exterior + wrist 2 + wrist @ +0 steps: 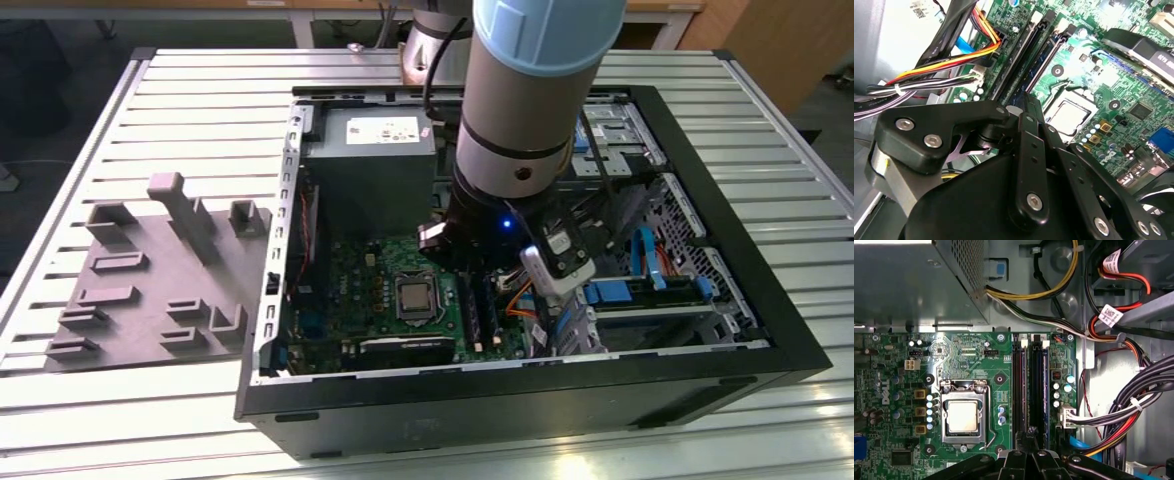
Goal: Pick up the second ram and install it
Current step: 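Press down the second ram until it locks into place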
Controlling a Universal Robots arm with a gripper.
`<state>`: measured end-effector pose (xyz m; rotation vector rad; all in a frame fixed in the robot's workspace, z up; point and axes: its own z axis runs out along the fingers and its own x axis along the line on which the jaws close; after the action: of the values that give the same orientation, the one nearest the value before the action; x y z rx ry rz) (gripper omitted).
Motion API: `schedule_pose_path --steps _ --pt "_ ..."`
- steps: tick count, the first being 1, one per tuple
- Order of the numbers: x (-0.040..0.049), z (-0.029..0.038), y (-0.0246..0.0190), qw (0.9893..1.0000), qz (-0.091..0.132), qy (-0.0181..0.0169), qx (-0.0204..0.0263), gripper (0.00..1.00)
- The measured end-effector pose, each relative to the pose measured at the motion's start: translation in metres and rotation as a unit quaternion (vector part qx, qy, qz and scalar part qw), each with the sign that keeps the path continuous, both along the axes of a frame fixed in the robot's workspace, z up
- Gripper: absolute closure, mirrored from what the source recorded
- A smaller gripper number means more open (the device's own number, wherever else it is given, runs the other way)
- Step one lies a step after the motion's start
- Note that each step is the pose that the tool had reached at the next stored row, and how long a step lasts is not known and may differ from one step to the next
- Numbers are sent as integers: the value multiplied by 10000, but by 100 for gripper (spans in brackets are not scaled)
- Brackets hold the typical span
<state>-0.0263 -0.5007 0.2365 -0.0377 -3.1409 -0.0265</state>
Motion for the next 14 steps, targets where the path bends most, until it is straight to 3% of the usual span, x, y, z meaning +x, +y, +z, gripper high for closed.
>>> schedule_pose_path --steps 14 --pt "0 0 -51 10000 0 0 0 89"
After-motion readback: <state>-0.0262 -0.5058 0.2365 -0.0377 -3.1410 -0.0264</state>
